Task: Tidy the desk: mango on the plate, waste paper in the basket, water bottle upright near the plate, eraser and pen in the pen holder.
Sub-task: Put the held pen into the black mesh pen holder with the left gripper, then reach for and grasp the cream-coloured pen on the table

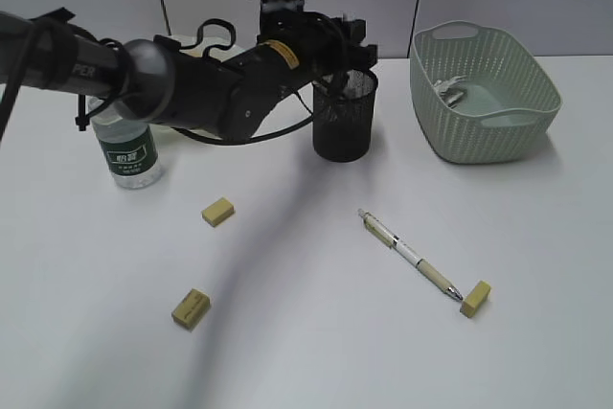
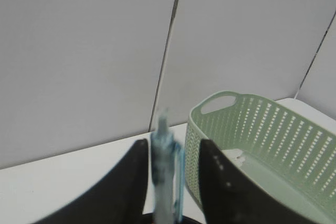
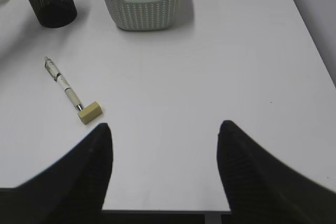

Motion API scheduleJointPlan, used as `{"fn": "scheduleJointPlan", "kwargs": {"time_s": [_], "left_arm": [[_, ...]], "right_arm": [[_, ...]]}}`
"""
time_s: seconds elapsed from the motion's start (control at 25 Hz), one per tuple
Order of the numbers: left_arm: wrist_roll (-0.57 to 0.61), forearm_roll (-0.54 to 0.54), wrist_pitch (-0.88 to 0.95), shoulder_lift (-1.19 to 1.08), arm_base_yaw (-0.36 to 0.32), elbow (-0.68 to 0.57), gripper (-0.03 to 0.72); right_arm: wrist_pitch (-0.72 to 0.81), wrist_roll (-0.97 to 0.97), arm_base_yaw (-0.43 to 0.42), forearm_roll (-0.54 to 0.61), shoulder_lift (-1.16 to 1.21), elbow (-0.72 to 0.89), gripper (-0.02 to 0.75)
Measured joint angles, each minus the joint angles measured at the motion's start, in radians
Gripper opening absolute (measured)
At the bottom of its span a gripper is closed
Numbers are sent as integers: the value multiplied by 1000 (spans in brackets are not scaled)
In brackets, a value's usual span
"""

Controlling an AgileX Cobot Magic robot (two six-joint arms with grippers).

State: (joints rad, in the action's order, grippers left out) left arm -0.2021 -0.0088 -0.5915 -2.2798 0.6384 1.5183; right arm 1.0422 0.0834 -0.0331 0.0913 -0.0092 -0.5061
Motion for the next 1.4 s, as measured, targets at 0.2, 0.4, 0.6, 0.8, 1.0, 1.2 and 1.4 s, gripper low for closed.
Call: {"fn": "scheduleJointPlan", "kwargs": {"time_s": [0.2,0.4,0.6,0.8,1.0,1.2,1.4], "left_arm": [[-9,31,2,0,9,0,447],[-11,42,40,14,11,0,508],[-11,103,198,111,11,0,511],[-11,152,472,265,11,0,508],[-11,152,809,420,11,0,508],[-11,113,1068,560,11,0,508],[-11,78,1292,659,-5,50,507]], "right_arm": [[0,0,0,0,0,0,497],[0,0,0,0,0,0,497],[0,0,0,0,0,0,497],[0,0,0,0,0,0,498],[0,0,0,0,0,0,498],[0,0,0,0,0,0,497],[0,0,0,0,0,0,497]]}}
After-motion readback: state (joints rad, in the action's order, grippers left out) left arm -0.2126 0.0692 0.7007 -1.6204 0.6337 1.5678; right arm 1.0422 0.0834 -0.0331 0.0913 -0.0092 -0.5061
